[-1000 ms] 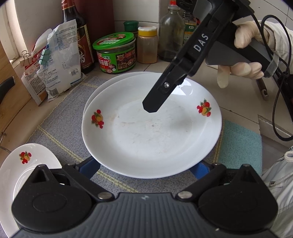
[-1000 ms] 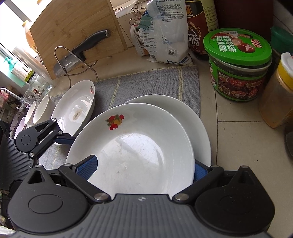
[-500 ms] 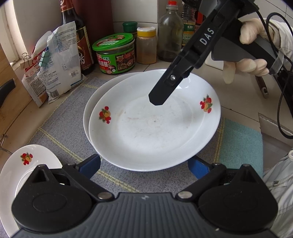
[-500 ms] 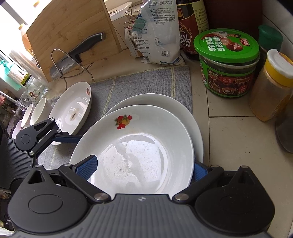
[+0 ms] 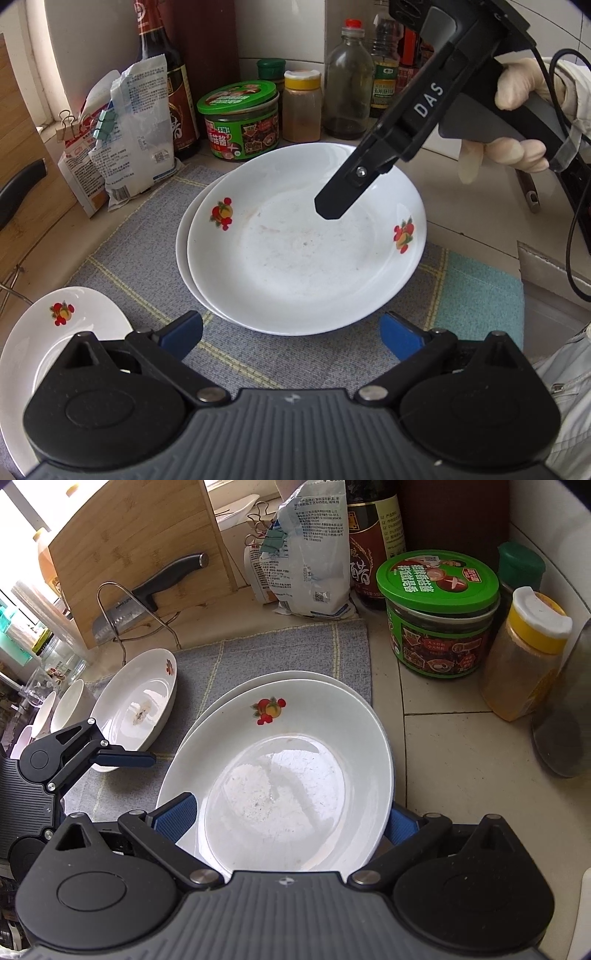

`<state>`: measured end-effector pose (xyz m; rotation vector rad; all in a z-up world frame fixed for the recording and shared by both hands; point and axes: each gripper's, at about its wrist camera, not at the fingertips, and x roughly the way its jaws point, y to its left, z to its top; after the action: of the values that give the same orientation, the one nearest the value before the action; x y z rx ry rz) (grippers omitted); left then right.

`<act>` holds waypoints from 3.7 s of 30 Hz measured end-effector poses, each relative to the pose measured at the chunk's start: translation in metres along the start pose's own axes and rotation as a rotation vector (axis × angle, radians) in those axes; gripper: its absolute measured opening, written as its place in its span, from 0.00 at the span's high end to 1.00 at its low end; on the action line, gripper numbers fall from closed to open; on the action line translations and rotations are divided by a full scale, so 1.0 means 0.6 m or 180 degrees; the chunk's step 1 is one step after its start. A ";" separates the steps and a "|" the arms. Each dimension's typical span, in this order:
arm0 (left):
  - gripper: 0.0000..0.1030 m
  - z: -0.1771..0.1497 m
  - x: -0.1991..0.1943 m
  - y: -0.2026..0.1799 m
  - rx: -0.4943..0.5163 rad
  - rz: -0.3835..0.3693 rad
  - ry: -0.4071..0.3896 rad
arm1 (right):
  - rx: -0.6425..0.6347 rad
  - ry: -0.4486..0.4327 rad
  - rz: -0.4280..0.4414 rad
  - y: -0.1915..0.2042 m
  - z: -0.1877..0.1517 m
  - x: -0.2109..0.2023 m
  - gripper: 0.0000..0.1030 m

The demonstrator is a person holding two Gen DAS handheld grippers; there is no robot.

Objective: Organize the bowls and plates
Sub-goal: 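Lower both held plates onto the plate stack and open both tools, then move the right tool toward the flower-print plate by the cutting board, then grasp the flower-print plate rim with the right tool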

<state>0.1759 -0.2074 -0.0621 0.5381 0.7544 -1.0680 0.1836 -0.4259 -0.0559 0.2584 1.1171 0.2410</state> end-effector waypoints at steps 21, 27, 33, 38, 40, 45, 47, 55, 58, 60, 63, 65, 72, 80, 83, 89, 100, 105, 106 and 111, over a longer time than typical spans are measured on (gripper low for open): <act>0.01 -0.031 -0.098 -0.031 -0.0468 0.0487 -0.0472 | -0.0513 -0.0526 -0.0353 0.077 -0.036 -0.050 0.00; 0.01 -0.059 -0.117 -0.037 -0.0920 0.0775 -0.0468 | -0.0817 -0.0588 -0.0320 0.127 -0.053 -0.036 0.00; 0.01 -0.085 -0.135 -0.032 -0.1398 0.1021 -0.0410 | -0.1095 -0.0588 -0.0141 0.162 -0.056 -0.019 0.00; 0.01 -0.105 -0.152 -0.034 -0.1573 0.1308 -0.0282 | -0.1260 -0.0527 0.0106 0.181 -0.045 -0.004 0.00; 0.01 -0.113 -0.156 -0.028 -0.1635 0.1348 -0.0241 | -0.1303 -0.0516 0.0169 0.190 -0.040 0.004 0.00; 0.01 -0.138 -0.148 0.003 -0.1778 0.1405 -0.0132 | -0.1324 -0.0446 0.0297 0.210 -0.033 0.024 0.00; 0.01 -0.147 -0.138 0.018 -0.1815 0.1404 -0.0120 | -0.1320 -0.0416 0.0300 0.216 -0.033 0.031 0.00; 0.01 -0.174 -0.097 0.076 -0.1880 0.1330 -0.0084 | -0.1294 -0.0364 0.0107 0.231 -0.025 0.036 0.00; 0.01 -0.180 -0.088 0.093 -0.1870 0.1321 -0.0088 | -0.1284 -0.0338 0.0022 0.236 -0.020 0.040 0.00; 0.01 -0.183 -0.084 0.103 -0.1860 0.1309 -0.0095 | -0.1275 -0.0330 -0.0035 0.240 -0.018 0.042 0.00; 0.01 -0.186 -0.075 0.119 -0.1832 0.1288 -0.0095 | -0.1259 -0.0324 -0.0076 0.246 -0.013 0.042 0.00; 0.01 -0.187 -0.068 0.129 -0.1811 0.1307 -0.0073 | -0.1254 -0.0313 -0.0069 0.250 -0.008 0.045 0.00; 0.00 -0.188 -0.063 0.136 -0.1657 0.1313 -0.0154 | -0.1278 -0.0258 -0.0083 0.265 0.017 0.068 0.00; 0.00 -0.192 -0.063 0.144 -0.1573 0.1289 -0.0270 | -0.1360 -0.0189 -0.0055 0.281 0.048 0.103 0.00; 0.00 -0.192 -0.062 0.145 -0.1551 0.1285 -0.0302 | -0.1383 -0.0143 -0.0046 0.283 0.061 0.120 0.00; 0.00 -0.193 -0.059 0.150 -0.1582 0.1341 -0.0364 | -0.1320 0.0004 0.0037 0.274 0.101 0.161 0.00; 0.00 -0.193 -0.057 0.156 -0.1574 0.1349 -0.0389 | -0.1243 0.0367 0.0190 0.265 0.156 0.246 0.00; 0.00 -0.191 -0.059 0.154 -0.1565 0.1330 -0.0347 | -0.1285 0.0441 0.0268 0.270 0.162 0.270 0.00; 0.00 -0.190 -0.059 0.154 -0.1562 0.1327 -0.0345 | -0.1314 0.0454 0.0295 0.273 0.164 0.272 0.00; 0.00 -0.193 -0.060 0.156 -0.1517 0.1299 -0.0355 | -0.1376 0.0459 0.0424 0.279 0.180 0.284 0.00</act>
<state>0.2189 -0.0667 -0.1046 0.2056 0.7306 -0.5090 0.3425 -0.2229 -0.1022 -0.0717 1.1612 0.6178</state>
